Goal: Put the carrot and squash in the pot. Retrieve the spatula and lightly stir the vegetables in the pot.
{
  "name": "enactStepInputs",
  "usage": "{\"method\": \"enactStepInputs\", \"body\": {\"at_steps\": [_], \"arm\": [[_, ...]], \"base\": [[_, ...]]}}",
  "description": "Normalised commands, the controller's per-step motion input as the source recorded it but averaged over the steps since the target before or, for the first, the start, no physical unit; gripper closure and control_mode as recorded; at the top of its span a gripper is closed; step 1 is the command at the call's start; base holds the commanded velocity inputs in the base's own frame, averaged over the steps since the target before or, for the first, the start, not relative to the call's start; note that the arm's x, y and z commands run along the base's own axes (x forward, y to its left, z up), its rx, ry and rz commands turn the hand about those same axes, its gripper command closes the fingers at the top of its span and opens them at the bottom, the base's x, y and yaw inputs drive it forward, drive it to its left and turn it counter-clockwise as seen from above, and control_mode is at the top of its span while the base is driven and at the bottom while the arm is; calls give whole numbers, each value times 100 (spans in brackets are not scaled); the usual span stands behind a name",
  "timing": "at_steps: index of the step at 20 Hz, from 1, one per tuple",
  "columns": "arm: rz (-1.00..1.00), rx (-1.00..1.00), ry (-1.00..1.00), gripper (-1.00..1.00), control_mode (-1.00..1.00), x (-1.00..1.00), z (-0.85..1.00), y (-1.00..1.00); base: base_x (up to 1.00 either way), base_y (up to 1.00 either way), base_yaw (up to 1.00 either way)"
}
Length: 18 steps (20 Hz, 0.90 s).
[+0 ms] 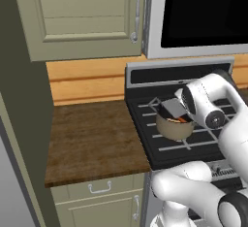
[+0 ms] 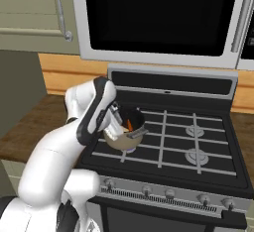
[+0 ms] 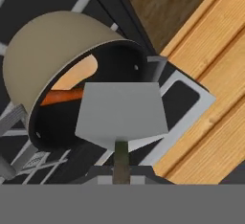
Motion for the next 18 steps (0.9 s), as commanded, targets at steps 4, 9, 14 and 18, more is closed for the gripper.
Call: {"method": "enactStepInputs", "body": {"at_steps": [4, 9, 14, 18], "arm": [[-12, -4, 13, 100, -100, 14, 0, -13], [-17, -4, 43, 100, -100, 57, -2, 0], [-4, -10, 41, 100, -100, 76, 0, 0], [0, -23, 8, 100, -100, 49, -6, -3]], "base": [[0, 0, 0], [0, 0, 0], [0, 0, 0], [0, 0, 0]]}}
